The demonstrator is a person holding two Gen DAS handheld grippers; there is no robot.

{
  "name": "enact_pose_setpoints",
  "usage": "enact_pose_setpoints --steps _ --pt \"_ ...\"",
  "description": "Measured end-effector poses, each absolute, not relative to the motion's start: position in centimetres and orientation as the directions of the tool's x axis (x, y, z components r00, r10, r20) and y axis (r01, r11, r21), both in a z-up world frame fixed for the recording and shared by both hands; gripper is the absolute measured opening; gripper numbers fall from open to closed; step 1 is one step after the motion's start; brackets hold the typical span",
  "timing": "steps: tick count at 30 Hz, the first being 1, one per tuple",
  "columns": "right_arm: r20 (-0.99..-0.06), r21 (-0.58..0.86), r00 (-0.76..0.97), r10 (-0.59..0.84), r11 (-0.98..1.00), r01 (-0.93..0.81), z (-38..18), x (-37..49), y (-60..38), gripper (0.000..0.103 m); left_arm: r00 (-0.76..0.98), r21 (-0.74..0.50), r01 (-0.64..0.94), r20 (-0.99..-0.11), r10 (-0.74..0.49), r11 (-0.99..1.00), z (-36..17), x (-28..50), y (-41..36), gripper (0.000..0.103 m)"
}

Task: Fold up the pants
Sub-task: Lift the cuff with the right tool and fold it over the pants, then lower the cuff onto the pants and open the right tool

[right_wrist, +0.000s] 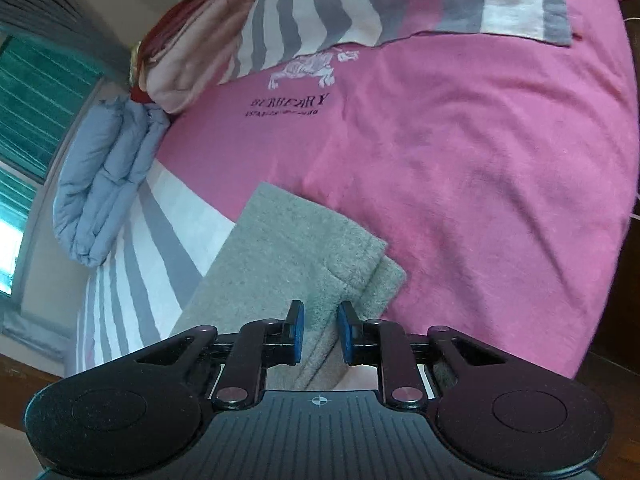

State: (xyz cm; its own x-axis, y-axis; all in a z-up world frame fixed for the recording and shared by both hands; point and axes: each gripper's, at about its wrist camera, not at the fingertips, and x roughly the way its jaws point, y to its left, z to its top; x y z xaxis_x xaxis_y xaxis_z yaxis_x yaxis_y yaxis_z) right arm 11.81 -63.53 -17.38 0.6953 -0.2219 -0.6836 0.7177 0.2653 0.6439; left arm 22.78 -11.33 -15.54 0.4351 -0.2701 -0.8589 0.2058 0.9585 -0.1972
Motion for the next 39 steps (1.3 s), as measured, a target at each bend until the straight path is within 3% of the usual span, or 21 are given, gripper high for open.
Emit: enact_pose_setpoints --steps 4,8,15,17,20,22,26,29,30,33,37,39 --pt "-0.649 0.663 0.722 -0.242 0.286 0.692 -16.3 11.4 -63.3 0.009 0.437 -0.193 0.21 -0.858 -0.269 0.959 -15.6 22.7 -11.4 0.047" --pt "-0.583 0.651 0.761 -0.286 0.396 0.648 -13.1 9.7 -61.6 0.008 0.436 -0.2 0.223 -0.855 -0.281 0.954 -15.6 22.6 -11.3 0.047" --pt "-0.683 0.595 0.69 -0.241 0.364 0.716 -17.3 10.3 -62.3 0.008 0.432 -0.193 0.23 -0.858 -0.278 0.954 -15.5 22.6 -11.3 0.047" --pt "-0.676 0.599 0.697 -0.241 0.371 0.71 -16.7 10.6 -62.2 0.014 0.431 -0.202 0.226 -0.856 -0.284 0.953 -15.3 22.5 -11.1 0.047" --pt "-0.681 0.591 0.685 -0.257 0.359 0.722 -16.0 9.5 -61.9 0.031 0.433 -0.194 0.236 -0.856 -0.281 0.952 -15.2 22.3 -11.1 0.048" --pt "-0.69 0.617 0.682 -0.243 0.294 0.73 -16.9 8.4 -62.3 0.053 0.436 -0.173 0.254 -0.858 -0.273 0.952 -15.3 22.1 -11.3 0.049" --pt "-0.646 0.71 0.733 -0.214 0.185 0.68 -18.5 7.9 -63.9 0.054 0.436 -0.174 0.249 -0.858 -0.271 0.953 -15.3 22.0 -11.4 0.049" --pt "-0.652 0.7 0.733 -0.193 0.216 0.68 -18.2 9.3 -64.2 0.053 0.44 -0.181 0.243 -0.855 -0.274 0.953 -15.4 21.9 -11.3 0.049" --pt "-0.662 0.681 0.724 -0.192 0.249 0.689 -18.0 9.9 -64.2 0.052 0.442 -0.176 0.244 -0.855 -0.271 0.954 -15.4 21.9 -11.4 0.05" --pt "-0.67 0.669 0.723 -0.17 0.285 0.686 -18.0 11.2 -64.1 0.013 0.447 -0.161 0.259 -0.854 -0.266 0.952 -15.6 21.6 -11.8 0.057" --pt "-0.618 0.678 0.752 -0.23 0.328 0.658 -15.8 12.2 -63.7 0.011 0.452 -0.14 0.279 -0.854 -0.259 0.95 -15.7 21.3 -12.3 0.06" --pt "-0.515 0.707 0.813 -0.271 0.402 0.582 -12.4 12.5 -63.1 0.01 0.457 -0.14 0.276 -0.852 -0.257 0.951 -15.7 21.2 -12.3 0.06"
